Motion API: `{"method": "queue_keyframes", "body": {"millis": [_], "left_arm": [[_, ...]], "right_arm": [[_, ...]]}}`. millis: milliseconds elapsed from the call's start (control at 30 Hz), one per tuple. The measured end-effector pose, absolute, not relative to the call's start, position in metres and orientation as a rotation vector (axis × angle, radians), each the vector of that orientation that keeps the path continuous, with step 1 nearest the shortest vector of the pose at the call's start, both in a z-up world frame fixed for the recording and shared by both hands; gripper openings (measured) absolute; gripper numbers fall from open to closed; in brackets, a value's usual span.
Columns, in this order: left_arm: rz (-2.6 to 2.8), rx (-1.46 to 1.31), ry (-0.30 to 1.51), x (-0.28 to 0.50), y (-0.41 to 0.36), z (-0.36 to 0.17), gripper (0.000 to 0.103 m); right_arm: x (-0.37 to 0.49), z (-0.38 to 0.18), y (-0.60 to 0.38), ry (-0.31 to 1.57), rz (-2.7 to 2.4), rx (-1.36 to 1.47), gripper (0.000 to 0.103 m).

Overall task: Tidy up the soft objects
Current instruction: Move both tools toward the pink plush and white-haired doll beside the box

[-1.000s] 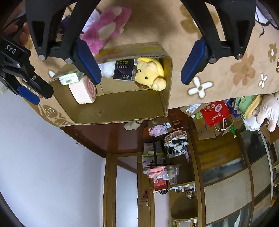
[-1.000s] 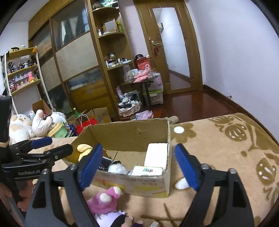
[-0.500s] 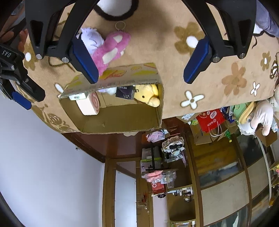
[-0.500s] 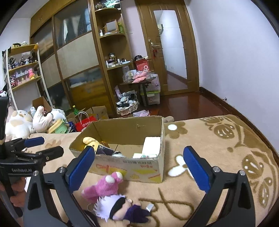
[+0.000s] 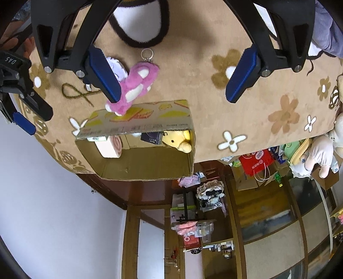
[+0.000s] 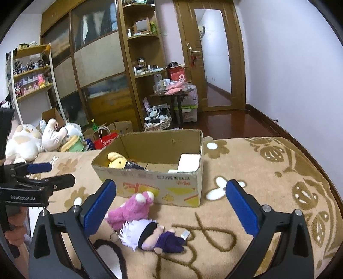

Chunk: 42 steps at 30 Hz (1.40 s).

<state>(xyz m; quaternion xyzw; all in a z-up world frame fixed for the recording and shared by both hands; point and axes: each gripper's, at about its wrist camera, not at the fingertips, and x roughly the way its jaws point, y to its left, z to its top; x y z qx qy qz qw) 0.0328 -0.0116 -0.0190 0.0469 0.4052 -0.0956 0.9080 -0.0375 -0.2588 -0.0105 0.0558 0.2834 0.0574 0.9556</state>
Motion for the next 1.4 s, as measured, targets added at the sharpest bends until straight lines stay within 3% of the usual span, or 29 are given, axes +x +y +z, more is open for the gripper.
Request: {"method": "queue_keyframes", "body": {"millis": [1400], "left_arm": [[-0.389, 0.074, 1.054, 0.070, -0.040, -0.070, 0.097]], "right_arm": [[0.003, -0.084, -0.235, 0.856, 0.149, 0.054, 0.103]]}}
